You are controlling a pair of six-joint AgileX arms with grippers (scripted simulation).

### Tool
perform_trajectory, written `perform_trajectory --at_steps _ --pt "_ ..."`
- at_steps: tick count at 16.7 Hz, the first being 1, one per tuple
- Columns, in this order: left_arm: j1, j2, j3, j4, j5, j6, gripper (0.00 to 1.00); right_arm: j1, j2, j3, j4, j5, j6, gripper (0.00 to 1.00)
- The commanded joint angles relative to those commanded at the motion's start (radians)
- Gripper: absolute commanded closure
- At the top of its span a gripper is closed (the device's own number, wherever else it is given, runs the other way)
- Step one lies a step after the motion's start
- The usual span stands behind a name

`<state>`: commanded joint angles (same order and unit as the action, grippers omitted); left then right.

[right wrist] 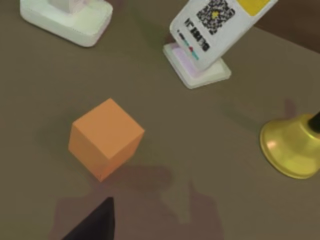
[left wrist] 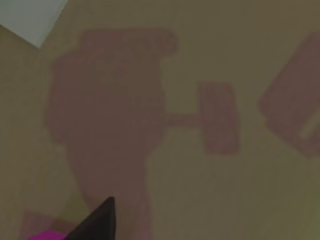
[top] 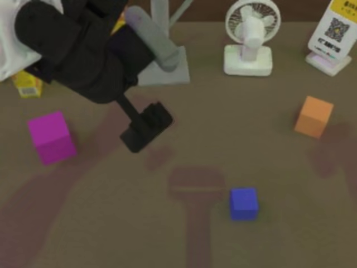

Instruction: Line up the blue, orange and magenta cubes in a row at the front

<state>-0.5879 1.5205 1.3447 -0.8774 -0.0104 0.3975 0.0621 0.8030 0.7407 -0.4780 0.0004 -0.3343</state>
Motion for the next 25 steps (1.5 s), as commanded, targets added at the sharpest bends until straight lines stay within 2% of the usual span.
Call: perform_trajectory --at_steps 7,13,18,25 --pt "0.331 -0.802 -0.733 0.410 -0.009 -0.200 0.00 0.055 0.834 0.664 -0.450 0.008 -0.303 0.00" --pt "0.527 -1.310 -1.178 0.719 0.001 -0.331 0.00 0.091 1.312 1.107 -0.727 0.007 -0.498 0.00" --pt "0.605 -1.510 -1.335 0.870 0.010 -0.395 0.00 0.104 1.503 1.304 -0.827 0.004 -0.577 0.00" --pt "0.608 -1.521 -1.345 0.877 0.010 -0.397 0.00 0.100 1.510 1.307 -0.827 0.004 -0.580 0.00"
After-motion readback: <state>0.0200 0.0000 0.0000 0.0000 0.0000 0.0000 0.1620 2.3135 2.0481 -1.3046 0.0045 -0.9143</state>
